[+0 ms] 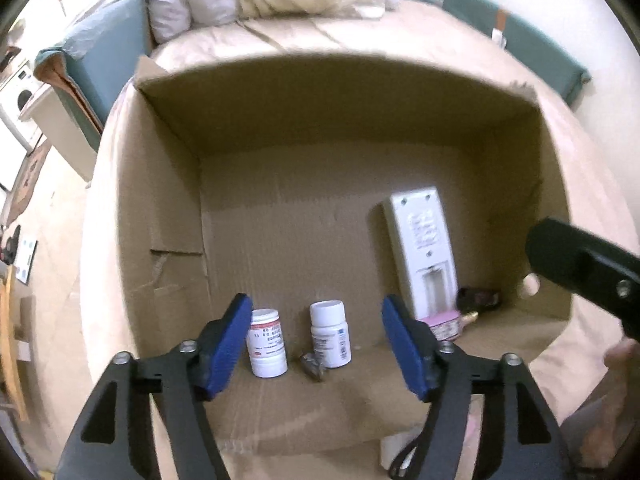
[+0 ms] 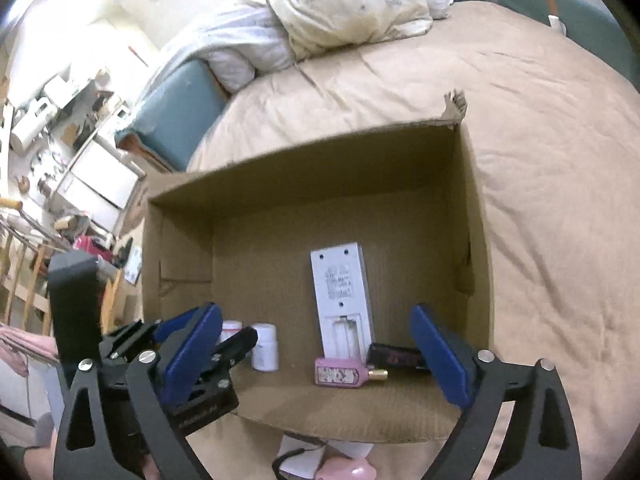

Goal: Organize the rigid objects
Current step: 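Carry the battery and black lighter into the box and open both tools, then withdraw both tools from the box toward the remaining items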

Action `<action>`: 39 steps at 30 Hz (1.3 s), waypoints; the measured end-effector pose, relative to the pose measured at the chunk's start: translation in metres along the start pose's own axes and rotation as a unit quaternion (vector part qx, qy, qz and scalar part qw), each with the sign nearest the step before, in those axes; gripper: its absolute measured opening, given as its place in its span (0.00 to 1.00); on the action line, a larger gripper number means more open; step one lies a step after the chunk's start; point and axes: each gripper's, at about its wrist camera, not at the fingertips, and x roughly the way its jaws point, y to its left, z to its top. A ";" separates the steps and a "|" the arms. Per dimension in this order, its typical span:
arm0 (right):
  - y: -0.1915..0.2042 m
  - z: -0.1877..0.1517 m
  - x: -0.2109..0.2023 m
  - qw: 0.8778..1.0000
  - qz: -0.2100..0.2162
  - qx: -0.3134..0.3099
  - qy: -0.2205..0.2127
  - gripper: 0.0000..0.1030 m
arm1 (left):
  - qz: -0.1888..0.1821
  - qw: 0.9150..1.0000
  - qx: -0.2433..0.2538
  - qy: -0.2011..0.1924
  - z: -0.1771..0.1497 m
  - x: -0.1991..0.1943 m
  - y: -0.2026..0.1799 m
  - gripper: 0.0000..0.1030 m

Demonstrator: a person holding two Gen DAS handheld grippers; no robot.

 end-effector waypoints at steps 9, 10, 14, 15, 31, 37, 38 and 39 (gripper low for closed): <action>-0.006 0.001 -0.014 1.000 0.013 0.022 -0.004 1.00 | -0.003 0.999 -0.030 0.017 -0.005 -0.024 0.011 0.70; -0.005 0.000 -0.016 1.000 0.014 0.021 -0.006 1.00 | 0.001 0.999 -0.031 0.014 -0.004 -0.030 0.011 0.70; -0.005 -0.004 -0.023 1.000 0.018 0.021 -0.005 1.00 | 0.017 1.000 -0.024 0.010 -0.012 -0.040 0.011 0.70; -0.005 -0.005 -0.025 1.000 0.019 0.021 -0.004 1.00 | 0.019 1.000 -0.023 0.011 -0.015 -0.043 0.013 0.70; 0.002 -0.048 -0.040 0.999 0.029 0.010 0.029 1.00 | 0.025 0.998 -0.050 0.009 -0.064 -0.071 0.037 0.70; 0.002 -0.066 -0.042 0.998 0.032 0.014 0.048 1.00 | 0.019 0.997 -0.066 0.023 -0.087 -0.064 0.042 0.70; 0.001 -0.069 -0.042 0.998 0.031 0.016 0.050 1.00 | 0.019 0.997 -0.068 0.023 -0.088 -0.063 0.043 0.70; 0.001 -0.071 -0.042 0.998 0.031 0.017 0.053 1.00 | 0.020 0.997 -0.068 0.023 -0.090 -0.063 0.044 0.70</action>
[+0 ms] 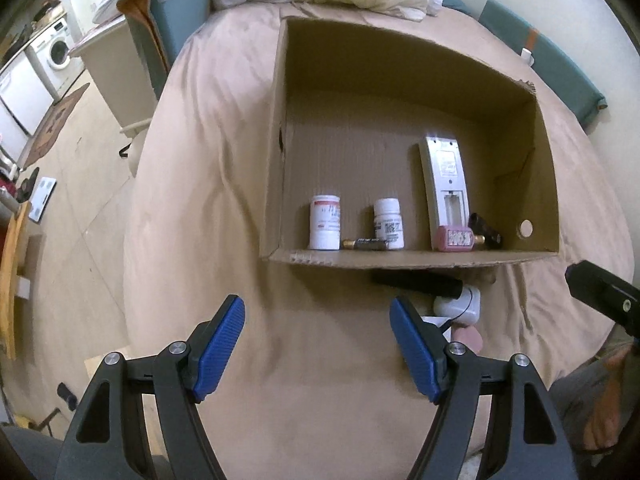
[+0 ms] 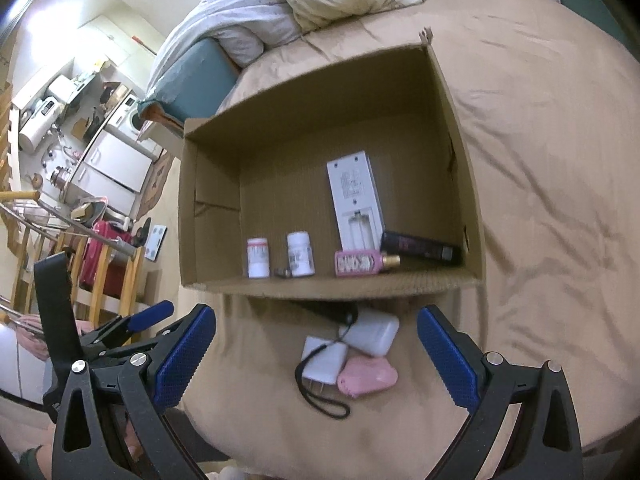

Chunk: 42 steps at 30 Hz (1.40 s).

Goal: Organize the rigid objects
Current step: 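Withdraw both tools from the box toward the remaining items, then grasp the pink heart-shaped case with the right tool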

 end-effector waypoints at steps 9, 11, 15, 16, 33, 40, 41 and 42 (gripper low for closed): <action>-0.009 -0.013 0.004 1.000 -0.014 0.022 0.010 1.00 | 0.005 1.000 -0.025 0.002 -0.002 0.009 0.016 0.70; -0.012 -0.013 0.006 0.999 -0.014 0.029 0.013 1.00 | 0.009 1.000 -0.028 0.005 -0.002 0.012 0.018 0.70; -0.025 -0.013 0.012 0.998 -0.001 0.064 0.024 1.00 | 0.013 0.999 -0.030 0.009 -0.001 0.016 0.019 0.70; -0.029 -0.012 0.014 0.997 0.000 0.074 0.026 1.00 | 0.013 0.999 -0.032 0.010 -0.001 0.016 0.020 0.70; -0.040 -0.032 0.098 0.977 -0.070 0.066 0.188 0.72 | -0.002 0.999 -0.005 0.052 -0.004 0.033 0.002 0.70; -0.013 -0.043 0.121 0.974 -0.074 -0.006 0.215 0.72 | -0.013 0.998 -0.005 0.055 -0.005 0.031 0.001 0.70; -0.012 -0.043 0.121 0.974 -0.071 -0.009 0.215 0.67 | -0.012 0.998 -0.004 0.055 -0.005 0.031 0.001 0.70; -0.011 -0.044 0.120 0.974 -0.066 -0.013 0.215 0.63 | -0.011 0.998 -0.003 0.056 -0.005 0.032 0.000 0.70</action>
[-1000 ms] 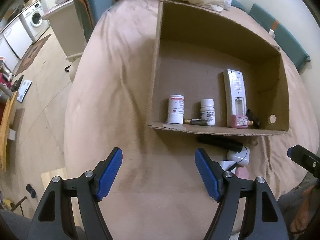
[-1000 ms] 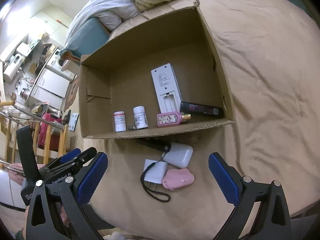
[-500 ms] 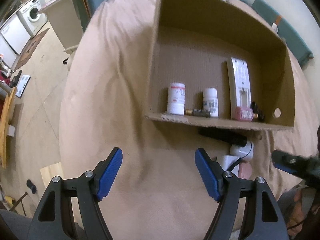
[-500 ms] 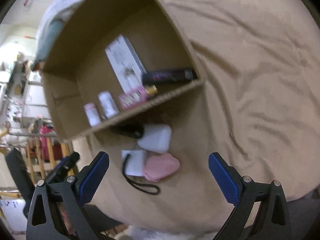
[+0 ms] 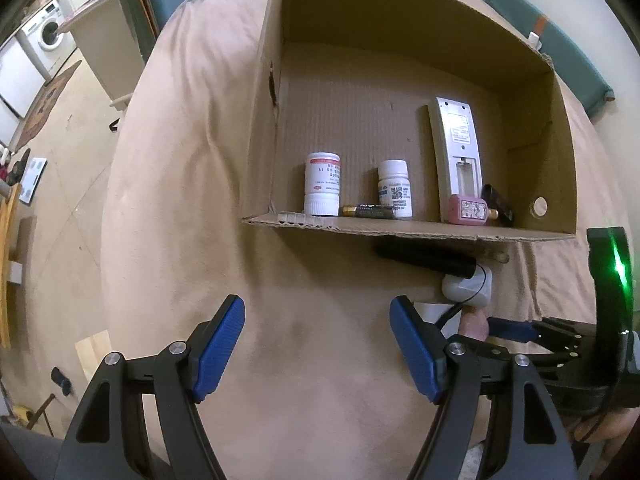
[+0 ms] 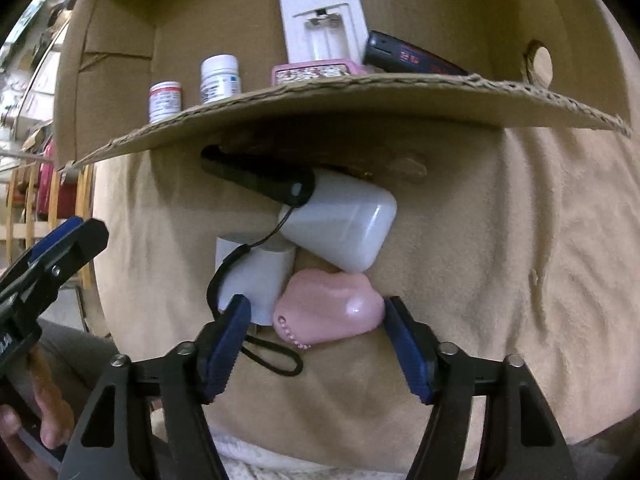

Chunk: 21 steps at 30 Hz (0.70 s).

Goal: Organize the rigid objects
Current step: 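Grasp the pink heart-shaped case with the right tool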

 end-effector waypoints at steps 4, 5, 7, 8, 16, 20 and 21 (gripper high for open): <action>0.003 -0.007 -0.004 1.000 0.001 -0.017 -0.008 0.51 | 0.006 1.000 0.004 0.001 -0.001 0.001 -0.001 0.70; 0.005 -0.009 -0.005 1.000 -0.005 -0.021 -0.012 0.51 | 0.009 1.000 0.005 0.000 -0.001 0.001 0.000 0.70; 0.006 -0.014 -0.011 0.999 -0.009 -0.027 -0.018 0.51 | 0.012 1.000 0.004 0.000 -0.002 0.001 0.002 0.70; 0.005 -0.014 -0.015 0.999 -0.007 -0.028 -0.019 0.51 | 0.014 1.000 0.001 0.000 -0.003 0.002 0.004 0.70; 0.006 -0.027 -0.062 0.998 0.000 -0.033 -0.049 0.51 | 0.003 1.000 -0.030 0.002 0.000 0.001 0.019 0.70; 0.007 -0.030 -0.100 0.993 0.017 -0.041 -0.110 0.51 | 0.009 1.000 -0.010 0.003 -0.002 0.004 0.010 0.70; 0.006 -0.031 -0.109 0.991 0.025 -0.041 -0.127 0.51 | 0.009 1.000 -0.007 0.004 -0.003 0.005 0.009 0.70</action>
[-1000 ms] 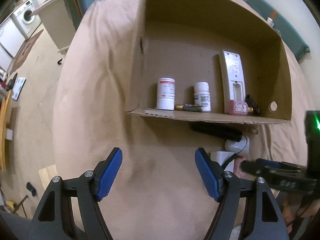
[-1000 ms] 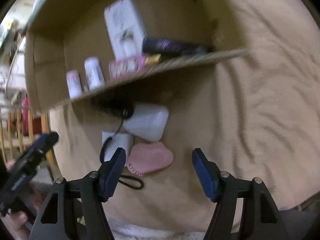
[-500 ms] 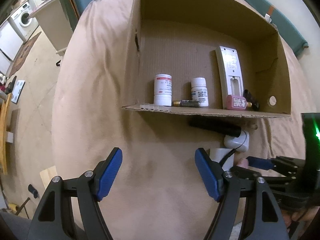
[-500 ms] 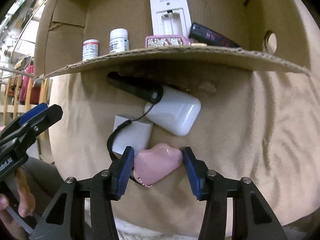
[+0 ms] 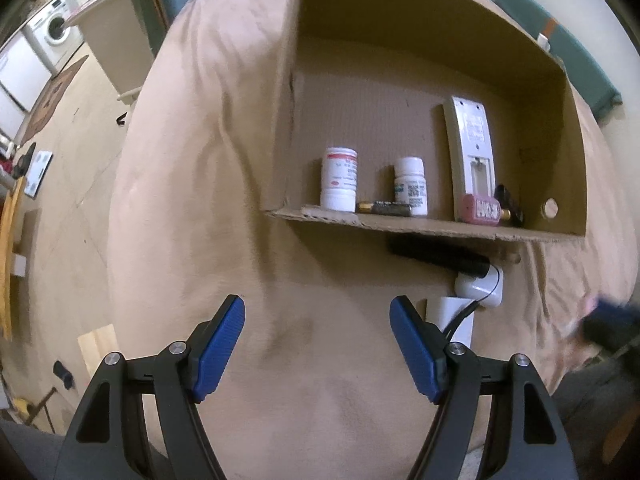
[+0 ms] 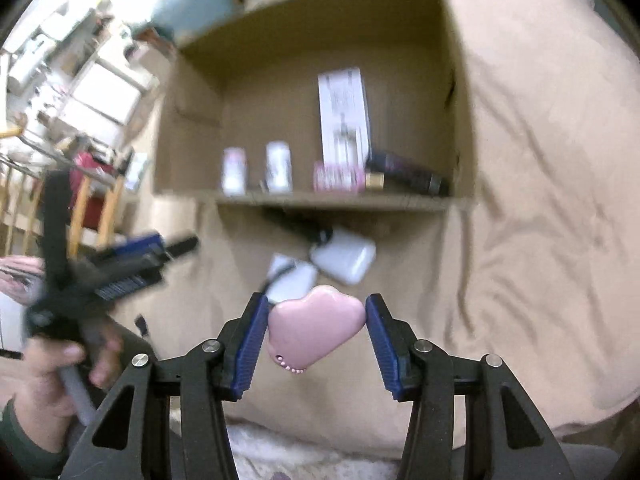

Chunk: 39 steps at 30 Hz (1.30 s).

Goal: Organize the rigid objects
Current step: 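Grasp the pink heart-shaped case with the right tool, then grasp the white charger plug with the left tool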

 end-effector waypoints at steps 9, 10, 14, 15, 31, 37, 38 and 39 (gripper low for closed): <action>-0.022 0.009 -0.027 0.993 0.044 0.035 -0.100 0.51 | -0.004 1.000 0.008 0.014 -0.006 0.009 -0.005 0.70; -0.022 0.010 -0.030 0.993 0.041 0.036 -0.105 0.51 | -0.003 1.000 0.009 0.017 -0.007 0.009 -0.007 0.70; -0.034 0.014 -0.031 0.991 0.030 0.063 -0.113 0.51 | -0.006 0.999 0.016 0.034 -0.009 0.010 -0.021 0.70; -0.040 0.014 -0.034 0.991 0.027 0.074 -0.112 0.51 | -0.011 0.999 0.016 0.036 -0.009 0.009 -0.026 0.70; -0.066 0.020 -0.027 0.987 0.040 0.124 -0.096 0.51 | 0.028 0.992 0.095 0.074 -0.023 0.057 -0.139 0.70; -0.063 0.020 -0.026 0.988 0.045 0.118 -0.091 0.51 | 0.043 0.990 0.109 0.082 -0.018 0.066 -0.152 0.47; -0.063 0.020 -0.025 0.988 0.046 0.118 -0.091 0.51 | 0.058 0.989 0.113 0.081 -0.018 0.066 -0.153 0.37; -0.062 0.020 -0.025 0.988 0.046 0.117 -0.090 0.51 | 0.059 0.988 0.115 0.080 -0.018 0.066 -0.155 0.37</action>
